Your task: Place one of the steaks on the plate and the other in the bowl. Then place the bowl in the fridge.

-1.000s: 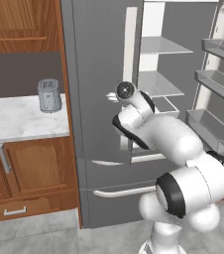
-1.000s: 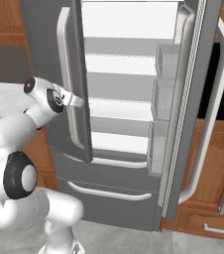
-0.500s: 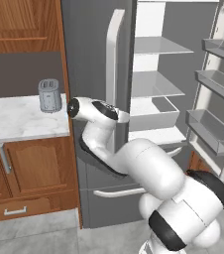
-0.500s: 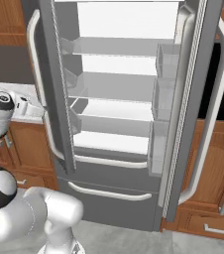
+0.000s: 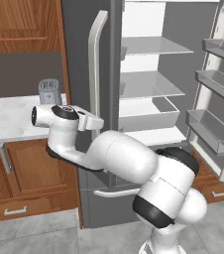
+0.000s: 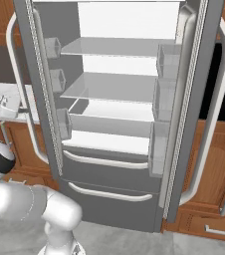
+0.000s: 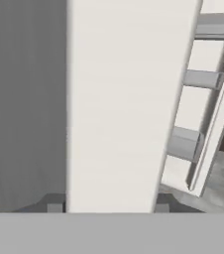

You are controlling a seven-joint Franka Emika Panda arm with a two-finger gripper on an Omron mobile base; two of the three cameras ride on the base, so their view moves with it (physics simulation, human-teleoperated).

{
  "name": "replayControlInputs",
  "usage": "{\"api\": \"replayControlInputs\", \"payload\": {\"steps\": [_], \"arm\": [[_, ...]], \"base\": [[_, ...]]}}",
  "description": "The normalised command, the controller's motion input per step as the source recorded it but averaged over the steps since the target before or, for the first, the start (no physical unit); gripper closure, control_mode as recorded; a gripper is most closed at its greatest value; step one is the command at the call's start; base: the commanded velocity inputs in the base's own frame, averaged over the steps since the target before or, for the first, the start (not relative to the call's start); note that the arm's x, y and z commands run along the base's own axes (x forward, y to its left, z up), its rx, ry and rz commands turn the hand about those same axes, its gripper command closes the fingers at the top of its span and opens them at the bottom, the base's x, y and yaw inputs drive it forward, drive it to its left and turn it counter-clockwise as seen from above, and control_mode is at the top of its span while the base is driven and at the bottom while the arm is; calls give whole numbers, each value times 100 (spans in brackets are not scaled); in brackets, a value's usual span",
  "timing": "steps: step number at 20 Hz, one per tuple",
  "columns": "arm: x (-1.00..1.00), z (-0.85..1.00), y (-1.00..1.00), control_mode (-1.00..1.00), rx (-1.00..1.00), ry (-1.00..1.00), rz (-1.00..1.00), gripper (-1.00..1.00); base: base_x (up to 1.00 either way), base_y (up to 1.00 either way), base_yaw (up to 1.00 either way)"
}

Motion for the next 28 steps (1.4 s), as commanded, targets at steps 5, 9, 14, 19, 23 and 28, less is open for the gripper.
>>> {"api": "replayControlInputs", "payload": {"steps": [5,9,14,19,23,28], "arm": [[0,0,6,-100,-1,0,-3,-100],[5,-6,27,-100,0,0,0,-100],[-32,0,16,-100,0,0,-1,-100],[-37,0,15,-100,-1,-1,0,-100],[-43,2,16,-100,0,0,0,-100],[-96,3,-64,-100,11,-15,0,-100]], "base": [[0,0,0],[0,0,0],[0,0,0],[0,0,0],[0,0,0],[0,0,0]]}}
